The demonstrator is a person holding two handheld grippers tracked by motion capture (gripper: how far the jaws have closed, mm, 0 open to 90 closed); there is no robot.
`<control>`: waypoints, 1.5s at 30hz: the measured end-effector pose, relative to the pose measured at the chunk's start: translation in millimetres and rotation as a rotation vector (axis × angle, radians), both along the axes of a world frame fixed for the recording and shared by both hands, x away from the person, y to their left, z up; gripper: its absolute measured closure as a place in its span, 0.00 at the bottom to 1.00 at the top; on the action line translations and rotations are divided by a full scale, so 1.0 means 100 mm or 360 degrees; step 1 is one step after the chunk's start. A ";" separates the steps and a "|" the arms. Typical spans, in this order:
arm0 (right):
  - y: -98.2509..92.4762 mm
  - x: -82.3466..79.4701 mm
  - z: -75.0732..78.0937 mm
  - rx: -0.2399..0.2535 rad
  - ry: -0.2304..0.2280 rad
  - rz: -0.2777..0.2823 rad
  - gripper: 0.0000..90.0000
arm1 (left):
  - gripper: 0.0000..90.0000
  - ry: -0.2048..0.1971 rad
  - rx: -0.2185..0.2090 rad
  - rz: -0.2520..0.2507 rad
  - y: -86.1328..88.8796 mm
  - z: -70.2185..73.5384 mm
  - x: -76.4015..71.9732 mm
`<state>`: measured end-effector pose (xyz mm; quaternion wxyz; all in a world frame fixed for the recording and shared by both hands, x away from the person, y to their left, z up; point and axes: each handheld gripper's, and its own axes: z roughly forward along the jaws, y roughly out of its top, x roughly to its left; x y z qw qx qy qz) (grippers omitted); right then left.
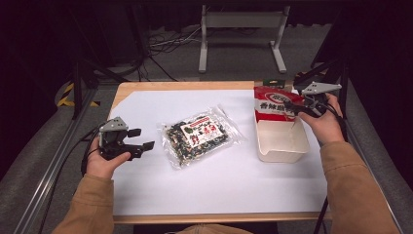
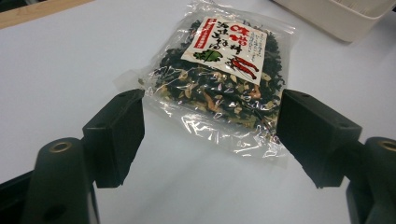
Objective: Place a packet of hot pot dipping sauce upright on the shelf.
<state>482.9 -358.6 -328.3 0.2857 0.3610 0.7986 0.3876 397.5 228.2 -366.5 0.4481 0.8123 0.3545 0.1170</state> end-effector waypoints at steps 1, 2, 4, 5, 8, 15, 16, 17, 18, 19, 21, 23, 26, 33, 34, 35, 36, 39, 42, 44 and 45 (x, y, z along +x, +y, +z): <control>-0.01 -0.01 0.00 0.0037 -0.0029 0.0001 0.55 | 0.26 0.0005 -0.0008 -0.0003 -0.02 0.00 0.01; -0.02 -0.02 0.00 0.0047 -0.0050 0.0004 0.50 | 0.26 0.0005 -0.0008 -0.0003 -0.02 0.00 0.01; -0.02 -0.04 0.01 0.0072 -0.0054 0.0007 0.46 | 0.26 0.0009 -0.0001 -0.0011 -0.03 0.00 0.02; -0.01 -0.06 0.02 0.0078 -0.0077 0.0005 0.41 | 0.26 0.0007 0.0005 -0.0014 -0.03 -0.01 0.02; -0.01 -0.09 0.04 0.0086 -0.0115 -0.0015 0.36 | 0.25 0.0006 -0.0001 -0.0016 -0.05 0.00 0.04; 0.01 -0.20 0.09 0.0086 -0.0149 -0.0030 0.34 | 0.23 -0.0009 -0.0023 -0.0023 -0.09 0.01 0.08; 0.01 -0.20 0.09 0.0086 -0.0149 -0.0030 0.34 | 0.23 -0.0009 -0.0023 -0.0023 -0.09 0.01 0.08; 0.01 -0.22 0.10 0.0078 -0.0154 -0.0034 0.34 | 0.23 -0.0007 -0.0026 -0.0027 -0.10 0.01 0.09; 0.01 -0.24 0.12 0.0072 -0.0161 -0.0039 0.34 | 0.23 -0.0009 -0.0031 -0.0024 -0.12 0.01 0.10; 0.01 -0.26 0.13 0.0072 -0.0161 -0.0042 0.34 | 0.23 -0.0017 -0.0020 -0.0031 -0.12 0.01 0.11; 0.00 -0.30 0.14 0.0083 -0.0150 -0.0035 0.34 | 0.23 -0.0017 -0.0010 -0.0034 -0.14 0.01 0.12; -0.01 -0.34 0.15 0.0051 -0.0150 -0.0052 0.34 | 0.24 -0.0030 0.0009 -0.0040 -0.15 0.01 0.14; -0.05 -0.42 0.17 0.0037 -0.0152 -0.0074 0.33 | 0.24 -0.0034 0.0015 -0.0047 -0.16 0.02 0.15; -0.09 -0.62 0.27 0.0054 -0.0180 -0.0083 0.31 | 0.28 -0.0038 0.0025 -0.0049 -0.19 0.03 0.16; -0.08 -0.64 0.29 0.0057 -0.0171 -0.0081 0.30 | 0.29 -0.0027 0.0011 -0.0050 -0.19 0.03 0.16; -0.07 -0.67 0.30 0.0055 -0.0168 -0.0077 0.30 | 0.30 -0.0018 0.0000 -0.0048 -0.19 0.03 0.16; -0.07 -0.67 0.30 0.0055 -0.0168 -0.0077 0.30 | 0.30 -0.0018 0.0000 -0.0048 -0.19 0.03 0.16; -0.01 -0.78 0.35 0.0048 -0.0165 -0.0035 0.29 | 0.30 -0.0025 0.0014 -0.0050 -0.20 0.03 0.17; 0.02 -0.83 0.37 0.0052 -0.0165 -0.0006 0.29 | 0.30 -0.0027 0.0030 -0.0048 -0.19 0.03 0.17; 0.07 -0.90 0.38 0.0064 -0.0156 0.0031 0.29 | 0.30 -0.0020 0.0027 -0.0051 -0.19 0.03 0.17; 0.09 -0.93 0.38 0.0071 -0.0150 0.0043 0.29 | 0.30 -0.0021 0.0031 -0.0050 -0.19 0.03 0.16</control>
